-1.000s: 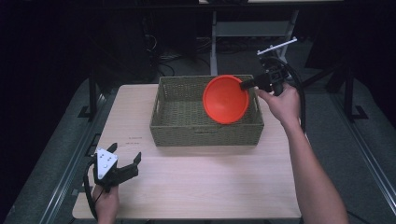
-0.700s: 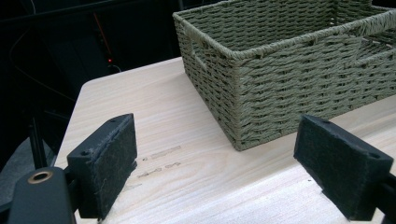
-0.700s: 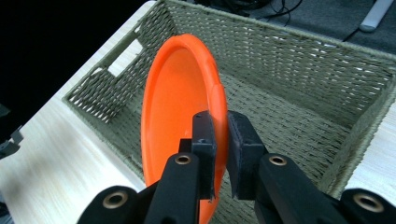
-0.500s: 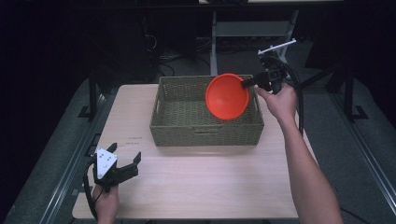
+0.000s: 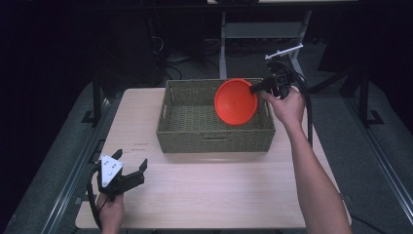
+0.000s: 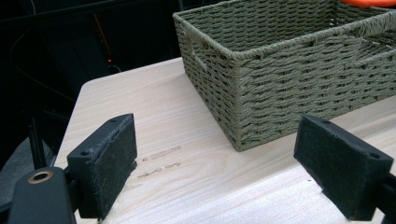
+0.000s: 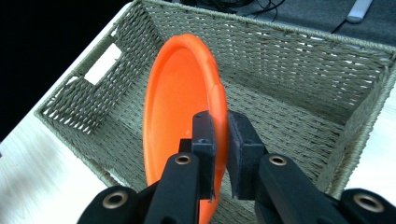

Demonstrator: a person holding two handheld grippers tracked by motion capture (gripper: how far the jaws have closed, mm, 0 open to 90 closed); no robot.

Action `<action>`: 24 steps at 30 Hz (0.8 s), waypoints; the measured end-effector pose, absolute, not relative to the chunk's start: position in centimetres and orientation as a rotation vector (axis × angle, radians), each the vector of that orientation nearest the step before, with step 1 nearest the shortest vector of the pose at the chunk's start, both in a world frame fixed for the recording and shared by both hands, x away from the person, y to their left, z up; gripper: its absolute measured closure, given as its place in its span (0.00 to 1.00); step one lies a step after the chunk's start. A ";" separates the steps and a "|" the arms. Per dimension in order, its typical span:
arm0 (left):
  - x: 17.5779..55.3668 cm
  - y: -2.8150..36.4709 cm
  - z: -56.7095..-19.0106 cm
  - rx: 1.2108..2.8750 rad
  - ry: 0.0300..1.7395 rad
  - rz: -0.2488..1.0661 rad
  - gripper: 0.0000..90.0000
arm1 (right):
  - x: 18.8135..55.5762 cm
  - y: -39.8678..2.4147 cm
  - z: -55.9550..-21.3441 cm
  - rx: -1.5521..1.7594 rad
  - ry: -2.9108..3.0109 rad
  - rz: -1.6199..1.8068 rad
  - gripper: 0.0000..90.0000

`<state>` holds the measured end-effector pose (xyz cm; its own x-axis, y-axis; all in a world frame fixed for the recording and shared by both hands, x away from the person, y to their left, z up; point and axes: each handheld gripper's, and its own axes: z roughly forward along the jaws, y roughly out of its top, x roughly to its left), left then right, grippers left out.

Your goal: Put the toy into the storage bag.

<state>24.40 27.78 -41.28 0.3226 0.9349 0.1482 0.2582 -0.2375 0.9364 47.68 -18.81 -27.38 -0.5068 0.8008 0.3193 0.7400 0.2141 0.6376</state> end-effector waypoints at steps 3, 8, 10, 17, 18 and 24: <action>24.4 27.8 -41.3 1.695 1.084 0.957 0.14 | 47.8 -18.9 -27.8 1.539 2.382 1.181 0.91; 24.4 27.7 -41.3 1.707 1.076 0.961 0.14 | 48.1 -19.1 -28.6 1.564 2.373 1.169 0.91; 24.4 27.7 -41.3 1.709 1.077 0.959 0.14 | 48.2 -19.2 -28.9 1.575 2.368 1.165 0.91; 24.4 27.8 -41.3 1.712 1.077 0.962 0.14 | 48.6 -19.0 -29.7 1.588 2.362 1.132 0.91; 24.4 27.7 -41.3 1.713 1.077 0.962 0.14 | 48.6 -18.9 -29.8 1.592 2.360 1.131 0.91; 24.4 27.8 -41.3 1.712 1.080 0.959 0.14 | 48.8 -18.6 -30.4 1.608 2.365 1.125 0.91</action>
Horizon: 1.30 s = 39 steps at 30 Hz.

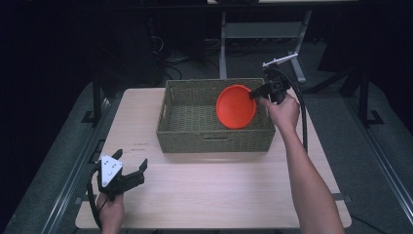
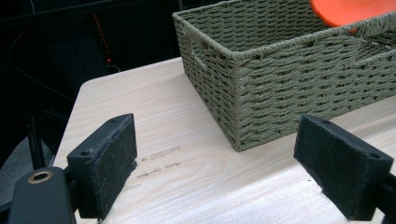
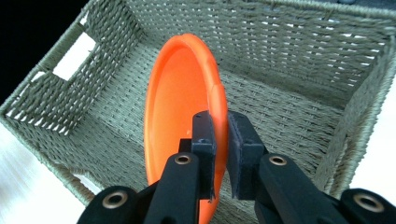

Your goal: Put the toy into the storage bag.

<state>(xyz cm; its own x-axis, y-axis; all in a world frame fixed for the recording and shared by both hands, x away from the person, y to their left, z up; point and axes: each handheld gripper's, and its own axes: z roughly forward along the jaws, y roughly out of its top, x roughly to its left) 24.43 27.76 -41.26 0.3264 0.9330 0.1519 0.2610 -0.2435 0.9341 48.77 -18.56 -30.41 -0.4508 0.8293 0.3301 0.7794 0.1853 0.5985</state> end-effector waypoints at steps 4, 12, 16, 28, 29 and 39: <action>24.4 27.7 -41.3 1.708 1.081 0.957 0.14 | 49.0 -18.3 -30.9 1.614 2.377 1.100 0.91; 24.4 27.8 -41.3 1.713 1.080 0.959 0.14 | 49.2 -17.8 -31.8 1.617 2.397 1.063 0.91; 24.4 27.8 -41.3 1.705 1.083 0.957 0.14 | 49.2 -17.3 -32.1 1.616 2.406 1.038 0.91; 24.4 27.8 -41.3 1.699 1.085 0.954 0.14 | 49.6 -16.1 -33.3 1.592 2.452 0.967 0.91; 24.4 27.8 -41.3 1.702 1.083 0.957 0.14 | 49.6 -16.1 -33.5 1.597 2.450 0.965 0.91; 24.4 27.8 -41.2 1.708 1.083 0.958 0.14 | 49.7 -16.1 -34.7 1.634 2.471 0.932 0.90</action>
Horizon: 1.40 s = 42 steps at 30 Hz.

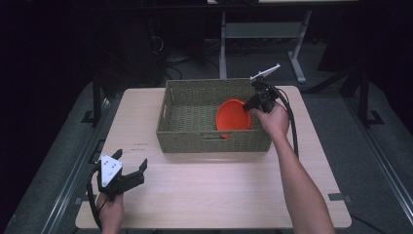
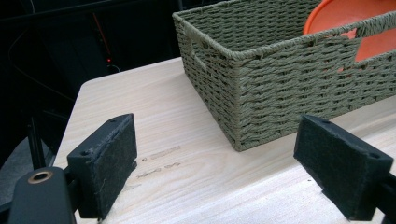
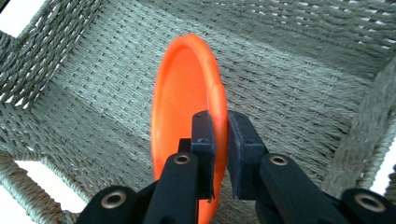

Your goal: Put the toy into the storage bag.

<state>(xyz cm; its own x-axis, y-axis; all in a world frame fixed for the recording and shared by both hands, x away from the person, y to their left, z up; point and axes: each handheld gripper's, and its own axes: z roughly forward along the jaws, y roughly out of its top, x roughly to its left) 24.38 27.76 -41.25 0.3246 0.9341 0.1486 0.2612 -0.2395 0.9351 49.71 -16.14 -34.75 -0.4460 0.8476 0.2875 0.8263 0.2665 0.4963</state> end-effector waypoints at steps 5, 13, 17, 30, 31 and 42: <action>24.4 27.8 -41.2 1.702 1.083 0.957 0.14 | 49.8 -15.9 -34.9 1.627 2.481 0.916 0.90; 24.4 27.8 -41.2 1.702 1.083 0.957 0.14 | 49.9 -16.1 -35.0 1.648 2.482 0.938 0.88; 24.4 27.7 -41.2 1.703 1.083 0.962 0.14 | 49.9 -16.3 -34.8 1.654 2.483 0.958 0.87; 24.6 27.9 -41.2 1.702 1.094 0.958 0.14 | 49.7 -17.2 -34.2 1.635 2.479 0.986 0.83; 24.6 27.8 -41.2 1.700 1.093 0.960 0.14 | 49.7 -17.2 -34.2 1.637 2.481 0.984 0.83; 24.7 27.8 -41.3 1.699 1.092 0.954 0.14 | 49.3 -17.0 -33.9 1.602 2.527 1.046 0.71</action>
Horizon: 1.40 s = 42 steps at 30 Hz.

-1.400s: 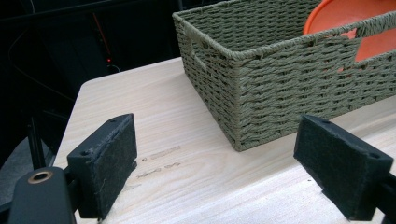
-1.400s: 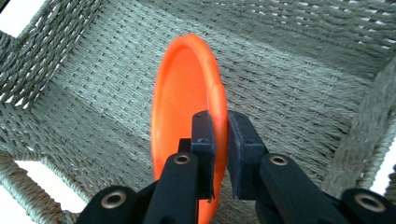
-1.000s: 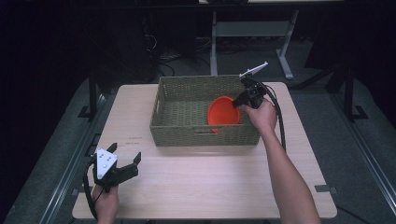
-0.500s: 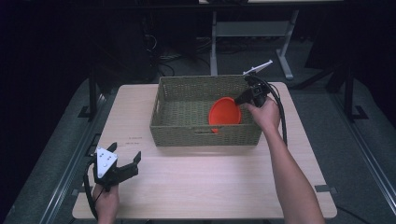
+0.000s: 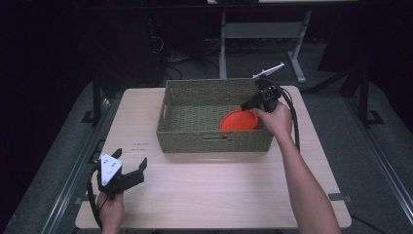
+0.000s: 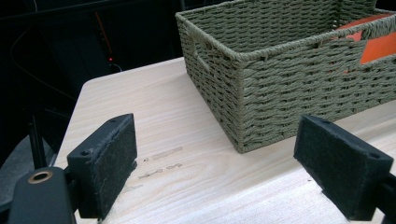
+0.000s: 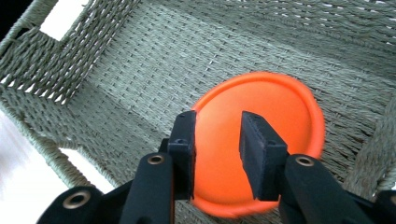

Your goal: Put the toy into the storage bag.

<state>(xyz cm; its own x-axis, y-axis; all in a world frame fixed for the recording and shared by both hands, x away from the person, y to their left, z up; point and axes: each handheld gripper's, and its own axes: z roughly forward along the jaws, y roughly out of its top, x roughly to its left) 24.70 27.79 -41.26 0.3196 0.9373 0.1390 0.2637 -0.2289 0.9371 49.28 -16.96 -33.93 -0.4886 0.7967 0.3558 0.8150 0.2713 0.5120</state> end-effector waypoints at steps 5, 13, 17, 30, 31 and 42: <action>24.7 27.8 -41.2 1.697 1.088 0.957 0.14 | 48.9 -17.0 -33.5 -1.546 -2.457 -1.066 0.63; 24.6 27.7 -41.3 1.705 1.086 0.955 0.14 | 48.2 -16.6 -33.1 -1.470 -2.433 -1.115 0.47; 24.5 27.8 -41.2 1.696 1.086 0.955 0.14 | 47.5 -16.7 -33.1 -1.434 -2.402 -1.142 0.41; 24.6 27.7 -41.3 1.703 1.086 0.956 0.14 | 44.2 -19.2 -32.1 -1.328 -2.358 -1.269 0.35; 24.5 27.7 -41.3 1.706 1.087 0.955 0.14 | 43.9 -19.3 -32.1 -1.320 -2.362 -1.276 0.35; 24.6 27.6 -41.3 1.708 1.084 0.958 0.14 | 40.8 -20.7 -32.4 -1.269 -2.374 -1.309 0.32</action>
<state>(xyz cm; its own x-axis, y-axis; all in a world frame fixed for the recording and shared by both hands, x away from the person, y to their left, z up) 24.57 27.63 -41.26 0.3238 0.9344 0.1484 0.2618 -0.2392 0.9350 40.78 -20.67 -32.39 -0.6317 0.6040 0.4859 0.7333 0.2622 0.6273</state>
